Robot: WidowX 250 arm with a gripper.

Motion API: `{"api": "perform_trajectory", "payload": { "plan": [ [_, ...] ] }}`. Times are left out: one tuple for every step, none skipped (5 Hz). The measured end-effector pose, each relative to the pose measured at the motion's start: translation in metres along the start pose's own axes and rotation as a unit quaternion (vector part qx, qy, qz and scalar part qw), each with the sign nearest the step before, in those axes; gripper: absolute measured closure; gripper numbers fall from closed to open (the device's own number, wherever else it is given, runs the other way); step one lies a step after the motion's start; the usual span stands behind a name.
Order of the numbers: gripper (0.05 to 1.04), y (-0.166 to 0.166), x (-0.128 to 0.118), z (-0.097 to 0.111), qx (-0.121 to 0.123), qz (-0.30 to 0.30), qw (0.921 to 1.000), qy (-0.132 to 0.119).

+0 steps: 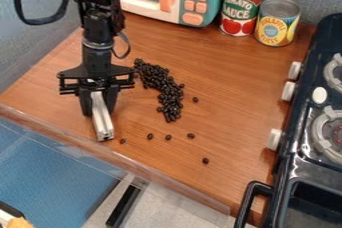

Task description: Sweep into pile

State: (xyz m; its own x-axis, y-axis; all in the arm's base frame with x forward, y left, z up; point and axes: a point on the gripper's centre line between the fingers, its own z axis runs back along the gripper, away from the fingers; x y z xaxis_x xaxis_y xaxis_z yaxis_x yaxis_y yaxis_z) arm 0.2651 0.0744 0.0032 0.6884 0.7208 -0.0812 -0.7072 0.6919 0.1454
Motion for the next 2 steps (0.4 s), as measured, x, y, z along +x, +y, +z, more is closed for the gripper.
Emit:
{"api": "perform_trajectory", "payload": {
  "plan": [
    [0.692, -0.0072, -0.0050, 0.0005, -0.006, -0.002, 1.0000, 0.005],
    [0.692, -0.0165, -0.0119, 0.0010, -0.007, -0.017, 0.9998, 0.005]
  ]
}}
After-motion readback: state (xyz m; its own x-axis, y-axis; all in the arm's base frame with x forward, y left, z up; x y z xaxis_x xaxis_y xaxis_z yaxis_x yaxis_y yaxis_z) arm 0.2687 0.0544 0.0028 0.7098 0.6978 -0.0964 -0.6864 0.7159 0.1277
